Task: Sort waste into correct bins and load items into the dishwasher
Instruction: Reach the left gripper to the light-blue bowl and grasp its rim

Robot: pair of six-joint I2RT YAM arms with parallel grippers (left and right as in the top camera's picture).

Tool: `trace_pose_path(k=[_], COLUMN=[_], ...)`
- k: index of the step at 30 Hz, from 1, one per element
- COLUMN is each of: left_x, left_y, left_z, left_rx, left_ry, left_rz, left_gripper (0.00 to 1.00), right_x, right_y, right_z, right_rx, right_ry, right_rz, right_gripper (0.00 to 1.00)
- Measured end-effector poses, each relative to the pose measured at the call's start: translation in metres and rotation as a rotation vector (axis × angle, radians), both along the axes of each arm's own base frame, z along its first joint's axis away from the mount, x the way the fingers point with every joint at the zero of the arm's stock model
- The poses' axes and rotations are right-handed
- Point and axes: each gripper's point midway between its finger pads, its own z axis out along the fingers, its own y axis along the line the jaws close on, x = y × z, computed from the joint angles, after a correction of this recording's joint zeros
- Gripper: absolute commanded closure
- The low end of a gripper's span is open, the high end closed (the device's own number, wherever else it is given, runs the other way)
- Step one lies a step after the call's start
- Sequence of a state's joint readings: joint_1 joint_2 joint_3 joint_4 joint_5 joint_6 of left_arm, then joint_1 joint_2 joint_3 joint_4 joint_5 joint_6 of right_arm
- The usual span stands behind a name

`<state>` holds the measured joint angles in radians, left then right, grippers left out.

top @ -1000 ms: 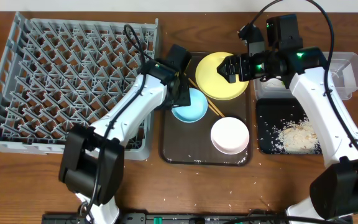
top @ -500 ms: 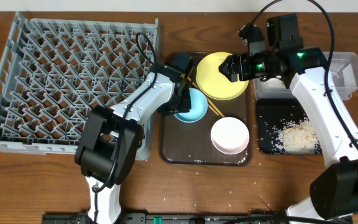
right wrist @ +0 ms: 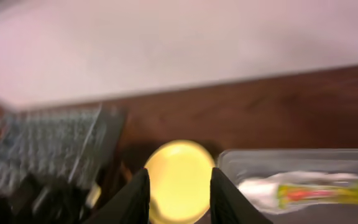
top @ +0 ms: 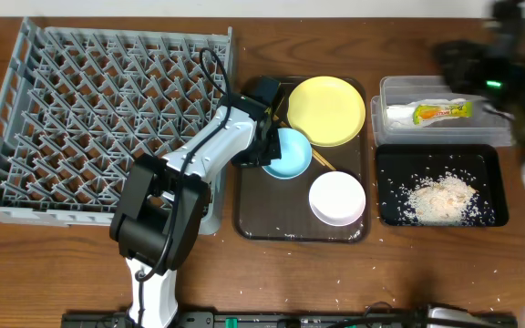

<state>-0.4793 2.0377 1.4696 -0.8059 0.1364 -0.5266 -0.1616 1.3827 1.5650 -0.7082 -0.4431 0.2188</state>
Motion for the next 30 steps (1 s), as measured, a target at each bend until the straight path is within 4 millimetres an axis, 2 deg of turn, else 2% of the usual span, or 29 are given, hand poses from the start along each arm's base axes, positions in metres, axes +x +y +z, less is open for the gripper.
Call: trace_pose_path(k=[2,3,5,6,7,10,12,18,21,26,30], left_x=[0.0,0.0,-0.001,-0.001,-0.001,-0.004,-0.003,0.001,0.001,-0.002,-0.003], left_y=[0.0,0.0,0.0,0.001,0.001,0.004,0.006,0.009,0.006,0.003,-0.001], left_z=[0.0,0.0,0.0,0.0,0.0,0.003,0.011,0.054,0.061,0.06,0.061], left_rx=[0.0,0.0,0.001,0.002,0.003,-0.003,-0.01,-0.059,-0.081,-0.101,-0.125], left_ry=[0.0,0.001,0.002,0.004,0.007,0.019,0.01,-0.077,-0.086,-0.071,-0.06], left_rz=[0.0,0.0,0.0,0.0,0.001,0.007,0.014,0.027,0.024,0.02,0.02], left_gripper=[0.93,0.93,0.93,0.93,0.93,0.93,0.93,0.93,0.92,0.55,0.45], right_x=[-0.012,-0.018,-0.027,-0.028,-0.029,-0.028,-0.027,-0.026,-0.026,-0.026,-0.027], right_y=[-0.019,-0.028,-0.045,-0.053,-0.06,-0.085,-0.093,-0.098,-0.098,-0.098,-0.098], right_z=[0.02,0.027,0.033,0.032,0.031,0.022,0.018,0.013,0.013,0.013,0.013], right_rx=[-0.002,-0.001,0.001,0.007,0.006,0.002,0.0,-0.002,-0.003,-0.004,-0.004], right_ry=[-0.045,-0.06,-0.064,-0.057,-0.052,-0.022,-0.009,0.006,0.007,0.008,0.009], right_rz=[-0.066,-0.098,-0.165,-0.199,-0.225,-0.311,-0.341,-0.366,-0.367,-0.369,-0.37], right_gripper=[0.7,0.65,0.4,0.23,0.01,0.01,0.01,0.01,0.01,0.01,0.01])
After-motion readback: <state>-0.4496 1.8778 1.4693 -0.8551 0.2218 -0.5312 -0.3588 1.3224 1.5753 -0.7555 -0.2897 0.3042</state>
